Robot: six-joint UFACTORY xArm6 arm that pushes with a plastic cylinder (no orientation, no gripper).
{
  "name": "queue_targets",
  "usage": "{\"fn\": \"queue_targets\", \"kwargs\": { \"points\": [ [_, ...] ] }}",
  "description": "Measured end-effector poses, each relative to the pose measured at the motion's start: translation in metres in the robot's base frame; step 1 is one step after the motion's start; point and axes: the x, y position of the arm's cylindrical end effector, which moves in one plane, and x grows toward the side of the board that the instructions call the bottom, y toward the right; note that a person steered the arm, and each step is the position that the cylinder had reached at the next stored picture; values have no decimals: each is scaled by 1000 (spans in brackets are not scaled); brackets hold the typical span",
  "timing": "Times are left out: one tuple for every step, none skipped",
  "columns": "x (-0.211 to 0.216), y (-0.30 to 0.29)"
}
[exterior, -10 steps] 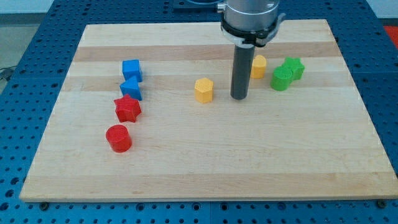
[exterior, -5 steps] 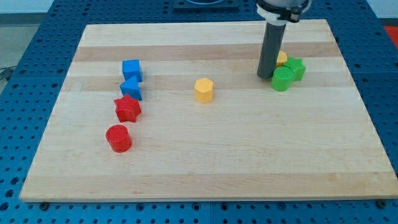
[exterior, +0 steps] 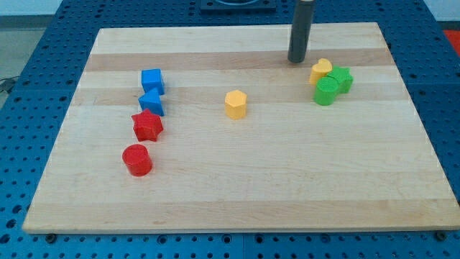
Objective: Place the yellow heart into green blocks on top
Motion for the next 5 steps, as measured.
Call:
{"fn": "queue_targets", "kwargs": {
  "points": [
    [13, 11],
    [25, 19],
    [31, 32],
    [33, 43],
    [33, 44]
  ]
}}
